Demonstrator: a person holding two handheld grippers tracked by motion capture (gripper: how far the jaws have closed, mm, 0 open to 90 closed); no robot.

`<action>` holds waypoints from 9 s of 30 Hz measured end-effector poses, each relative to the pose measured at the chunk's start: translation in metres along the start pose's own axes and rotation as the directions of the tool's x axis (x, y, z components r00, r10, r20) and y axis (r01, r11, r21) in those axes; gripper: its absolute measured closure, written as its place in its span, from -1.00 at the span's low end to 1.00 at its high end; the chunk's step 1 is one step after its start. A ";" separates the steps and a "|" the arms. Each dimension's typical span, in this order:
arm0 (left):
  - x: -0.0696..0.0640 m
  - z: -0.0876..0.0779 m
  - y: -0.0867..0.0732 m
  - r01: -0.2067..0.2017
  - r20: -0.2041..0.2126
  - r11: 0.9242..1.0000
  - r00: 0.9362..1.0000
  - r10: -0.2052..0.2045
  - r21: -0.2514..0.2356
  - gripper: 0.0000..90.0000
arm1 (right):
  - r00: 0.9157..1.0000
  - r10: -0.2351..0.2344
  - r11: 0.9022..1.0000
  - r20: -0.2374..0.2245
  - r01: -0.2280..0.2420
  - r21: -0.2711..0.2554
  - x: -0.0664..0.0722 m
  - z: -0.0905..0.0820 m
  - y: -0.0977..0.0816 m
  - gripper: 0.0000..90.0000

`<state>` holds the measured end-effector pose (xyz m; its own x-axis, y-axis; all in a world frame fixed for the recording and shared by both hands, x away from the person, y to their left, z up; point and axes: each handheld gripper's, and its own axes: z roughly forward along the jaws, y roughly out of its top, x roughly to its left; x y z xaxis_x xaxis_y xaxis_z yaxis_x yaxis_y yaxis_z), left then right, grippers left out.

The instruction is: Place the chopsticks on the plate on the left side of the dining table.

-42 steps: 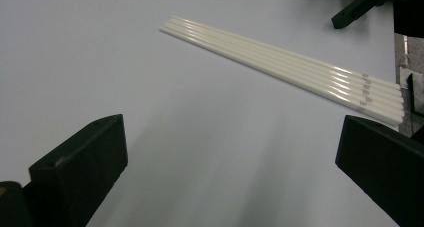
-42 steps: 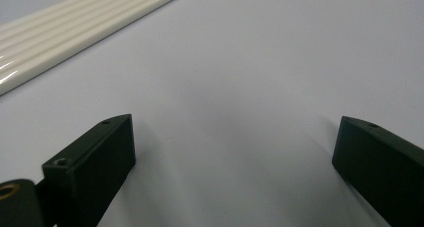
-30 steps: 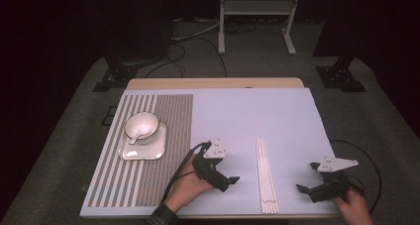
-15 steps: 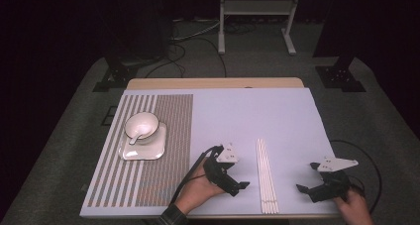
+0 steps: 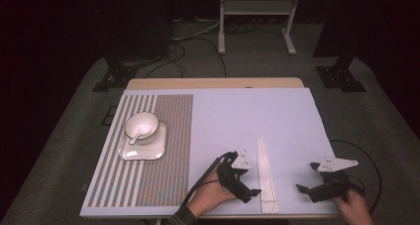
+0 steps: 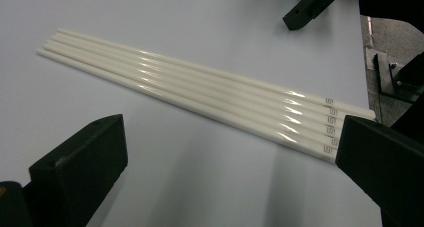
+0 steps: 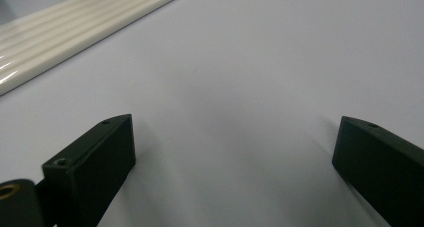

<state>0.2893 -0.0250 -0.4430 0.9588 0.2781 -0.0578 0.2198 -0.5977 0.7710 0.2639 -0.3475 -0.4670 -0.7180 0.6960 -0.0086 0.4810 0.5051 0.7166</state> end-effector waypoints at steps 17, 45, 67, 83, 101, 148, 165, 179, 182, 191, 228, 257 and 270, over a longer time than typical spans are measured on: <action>-0.005 0.024 0.000 0.005 -0.005 1.000 1.000 -0.005 0.022 -1.00 | 1.000 0.001 1.000 -0.001 -0.001 0.000 0.000 0.000 0.000 -0.95; -0.009 0.031 -0.004 0.005 -0.057 0.997 0.998 -0.001 0.075 -1.00 | 1.000 0.001 1.000 0.000 -0.001 0.000 0.000 0.000 0.000 -0.95; -0.021 0.027 -0.009 0.002 -0.063 0.997 0.998 0.003 0.082 -1.00 | 1.000 0.000 1.000 0.000 0.000 0.000 0.000 0.000 0.000 -0.95; -0.024 0.020 -0.015 -0.010 -0.093 0.995 0.995 0.018 0.095 -1.00 | 1.000 0.000 1.000 0.000 0.000 0.000 0.000 0.000 0.000 -0.95; -0.022 0.002 -0.030 0.012 -0.110 0.996 0.994 -0.001 0.093 -1.00 | 1.000 0.000 1.000 -0.001 0.000 0.000 0.000 0.000 0.000 -0.95; -0.004 -0.039 -0.059 0.048 -0.154 0.993 0.988 -0.031 0.111 -1.00 | 1.000 0.001 1.000 -0.001 -0.001 0.000 0.000 0.000 0.000 -0.95; 0.005 -0.050 -0.066 0.057 -0.166 0.992 0.985 -0.038 0.115 -1.00 | 1.000 0.001 1.000 -0.001 -0.001 0.000 0.000 0.000 0.000 -0.95; 0.016 -0.063 -0.075 0.088 -0.196 0.988 0.979 -0.063 0.123 -1.00 | 1.000 0.001 1.000 -0.001 -0.001 0.000 0.000 0.000 0.000 -0.95; 0.018 -0.066 -0.077 0.098 -0.203 0.987 0.977 -0.071 0.124 -1.00 | 1.000 0.001 1.000 -0.001 -0.001 0.000 0.000 0.000 0.000 -0.95; 0.025 -0.072 -0.081 0.112 -0.216 0.986 0.973 -0.084 0.124 -1.00 | 1.000 0.001 1.000 -0.001 -0.001 0.000 0.000 0.000 0.000 -0.95; 0.052 -0.089 -0.091 0.150 -0.254 0.981 0.960 -0.114 0.124 -1.00 | 1.000 0.001 1.000 -0.001 -0.001 0.001 0.000 0.000 0.000 -0.95; 0.072 -0.104 -0.097 0.184 -0.325 0.976 0.936 -0.138 0.116 -1.00 | 1.000 0.001 1.000 -0.001 -0.001 0.001 0.000 0.000 0.000 -0.95; 0.069 -0.108 -0.094 0.200 -0.312 0.977 0.935 -0.168 0.074 -1.00 | 1.000 0.001 1.000 -0.001 -0.001 0.001 0.000 0.000 0.000 -0.95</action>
<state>0.3155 0.1318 -0.4514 0.8034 0.5952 0.0147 0.4199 -0.5839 0.6948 0.2639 -0.3476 -0.4669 -0.7183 0.6957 -0.0075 0.4816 0.5050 0.7163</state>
